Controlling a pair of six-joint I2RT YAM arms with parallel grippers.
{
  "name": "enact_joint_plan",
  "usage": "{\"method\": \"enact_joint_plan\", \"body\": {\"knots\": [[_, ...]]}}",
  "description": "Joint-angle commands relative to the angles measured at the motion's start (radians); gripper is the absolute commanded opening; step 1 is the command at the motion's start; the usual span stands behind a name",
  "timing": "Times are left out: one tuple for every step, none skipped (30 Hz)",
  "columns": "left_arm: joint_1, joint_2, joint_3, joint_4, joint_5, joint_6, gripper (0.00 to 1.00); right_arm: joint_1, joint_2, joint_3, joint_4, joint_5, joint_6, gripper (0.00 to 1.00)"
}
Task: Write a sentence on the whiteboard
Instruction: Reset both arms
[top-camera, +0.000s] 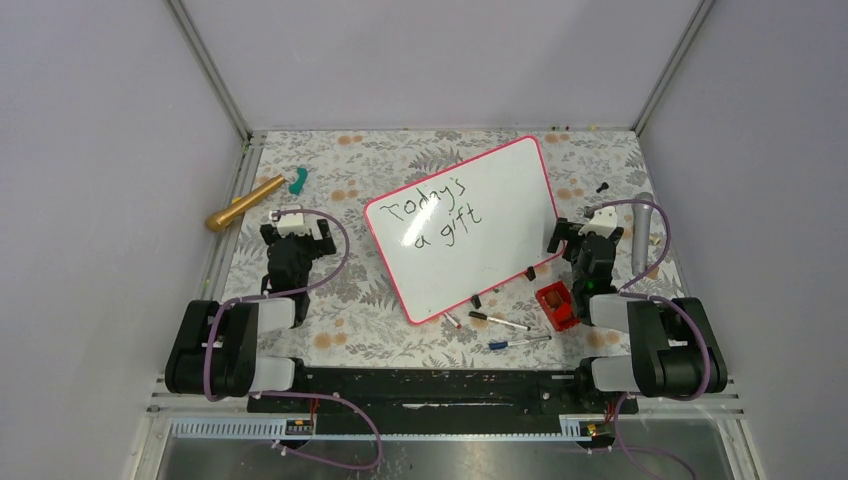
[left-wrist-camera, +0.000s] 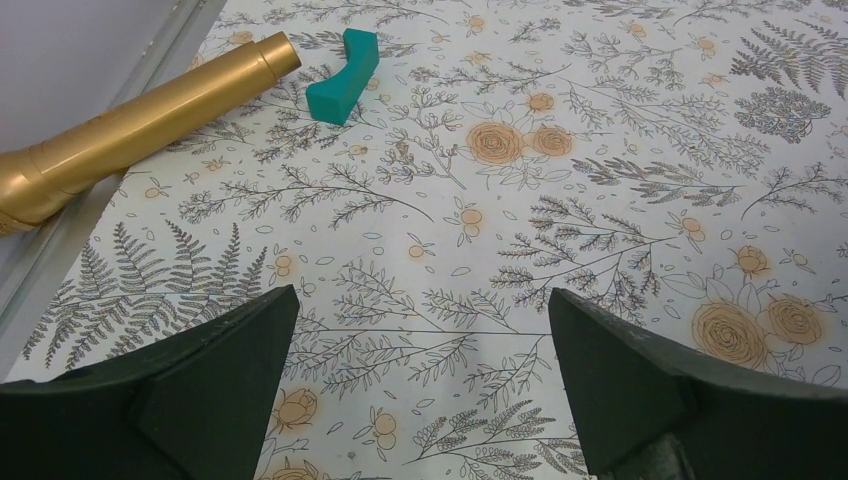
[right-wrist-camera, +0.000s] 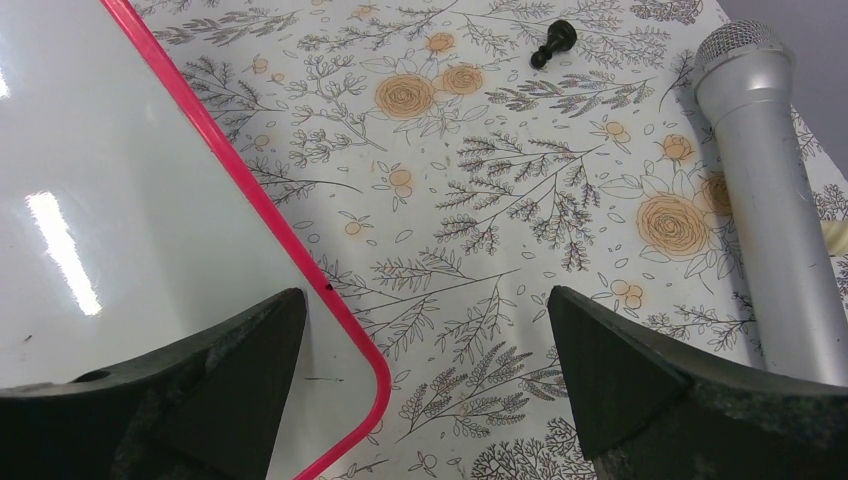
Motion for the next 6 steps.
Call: {"method": "enact_joint_plan", "body": {"knots": [[0.006,-0.002,0.021,0.06,0.021,-0.007,0.99,-0.003,0.002,0.013,0.045,-0.017,0.01,0.99],[0.006,-0.001,0.023,0.061,0.022,-0.006,0.99,-0.003,0.001,0.013,0.043,-0.017,0.01,1.0],[0.006,-0.001,0.023,0.06,0.022,-0.005,0.99,-0.003,0.002,0.013,0.044,-0.017,0.01,1.0],[0.006,0.0,0.023,0.06,0.021,-0.006,0.99,-0.003,0.003,0.013,0.043,-0.017,0.01,1.0],[0.006,-0.001,0.023,0.06,0.022,-0.005,0.99,-0.003,0.002,0.013,0.043,-0.017,0.01,1.0],[0.006,-0.001,0.021,0.06,0.026,-0.005,0.99,-0.003,0.002,0.014,0.043,-0.017,0.009,1.0]]}}
